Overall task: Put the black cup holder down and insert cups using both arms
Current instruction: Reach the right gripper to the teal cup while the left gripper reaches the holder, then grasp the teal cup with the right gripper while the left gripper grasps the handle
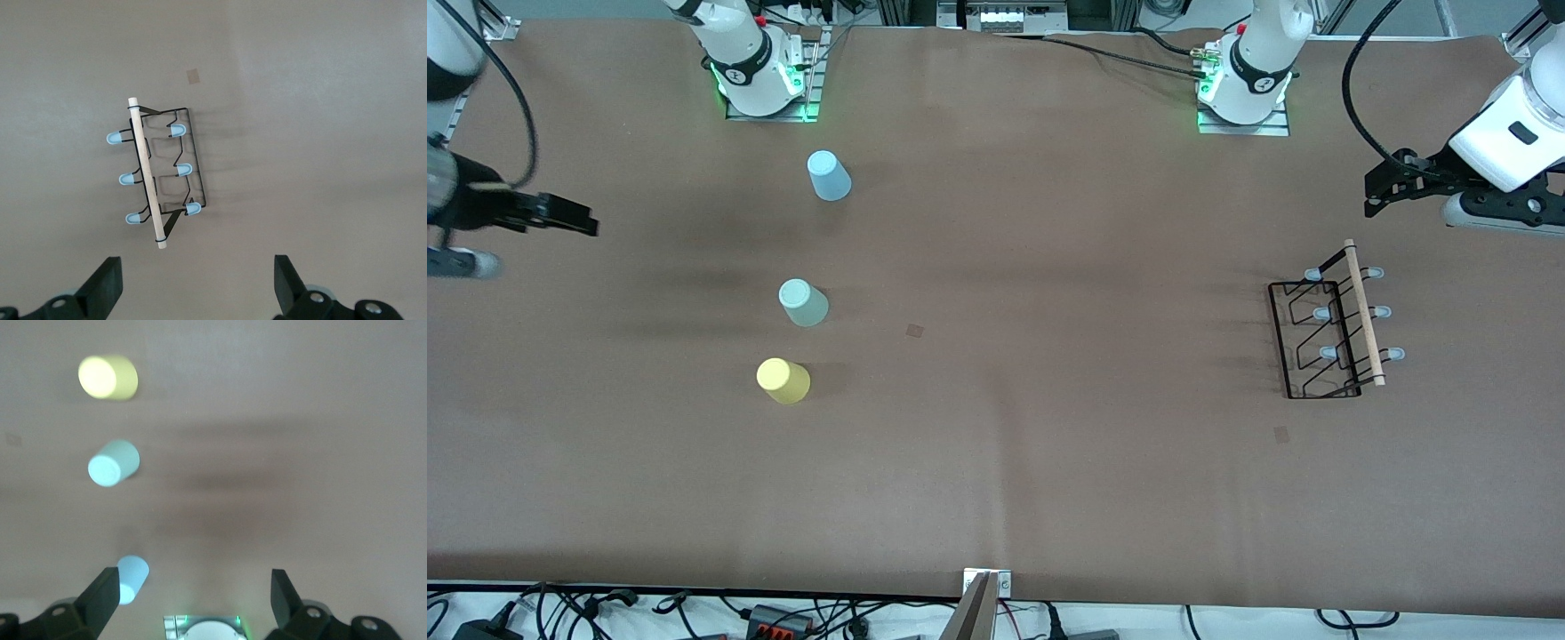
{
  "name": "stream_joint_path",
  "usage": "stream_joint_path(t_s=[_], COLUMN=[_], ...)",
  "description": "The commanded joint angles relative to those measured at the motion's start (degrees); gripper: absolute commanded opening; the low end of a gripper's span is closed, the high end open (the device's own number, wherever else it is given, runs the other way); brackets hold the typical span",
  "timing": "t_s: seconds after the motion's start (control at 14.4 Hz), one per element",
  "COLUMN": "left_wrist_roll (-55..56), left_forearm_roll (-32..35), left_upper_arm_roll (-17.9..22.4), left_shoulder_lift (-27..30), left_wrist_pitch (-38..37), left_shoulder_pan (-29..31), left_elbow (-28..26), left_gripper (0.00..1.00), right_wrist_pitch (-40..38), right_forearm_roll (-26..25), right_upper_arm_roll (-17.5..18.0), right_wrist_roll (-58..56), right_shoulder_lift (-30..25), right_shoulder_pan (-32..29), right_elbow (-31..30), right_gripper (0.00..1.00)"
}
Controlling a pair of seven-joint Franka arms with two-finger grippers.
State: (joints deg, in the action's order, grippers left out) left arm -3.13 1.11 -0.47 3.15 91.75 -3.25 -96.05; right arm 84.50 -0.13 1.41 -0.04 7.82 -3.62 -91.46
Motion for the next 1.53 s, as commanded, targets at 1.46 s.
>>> stream_joint_path(t_s=[1.46], left_wrist_roll=[-5.31], left_forearm_roll=[4.16], left_upper_arm_roll=[0.65], left_shoulder_lift=[-12.11], left_wrist_pitch=[26.24], left_shoulder_pan=[6.93], left_elbow=[-12.04], left_gripper=[1.00], right_wrist_pitch=[68.78], right_forearm_roll=[0.39], right_upper_arm_roll=[0.00], right_wrist_roll=[16.48], right_shoulder_lift=[5.36], right_shoulder_pan=[17.23], right_elbow=[-41.35], right_gripper=[1.00])
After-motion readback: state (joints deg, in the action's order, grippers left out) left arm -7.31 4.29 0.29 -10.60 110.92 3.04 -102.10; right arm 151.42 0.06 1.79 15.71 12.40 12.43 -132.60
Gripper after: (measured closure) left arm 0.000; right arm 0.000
